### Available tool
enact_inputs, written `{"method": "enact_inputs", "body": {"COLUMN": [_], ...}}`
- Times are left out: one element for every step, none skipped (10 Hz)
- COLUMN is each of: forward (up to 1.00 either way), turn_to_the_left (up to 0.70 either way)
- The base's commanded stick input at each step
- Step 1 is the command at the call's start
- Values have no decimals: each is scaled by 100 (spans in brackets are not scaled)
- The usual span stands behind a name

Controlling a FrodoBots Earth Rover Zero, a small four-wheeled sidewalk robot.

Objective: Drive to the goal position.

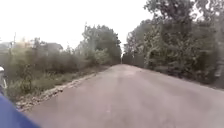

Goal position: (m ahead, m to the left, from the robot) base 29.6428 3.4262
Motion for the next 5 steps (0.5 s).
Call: {"method": "enact_inputs", "body": {"forward": [70, 70, 70, 70, 70], "turn_to_the_left": [0, 0, 0, 0, 0]}}
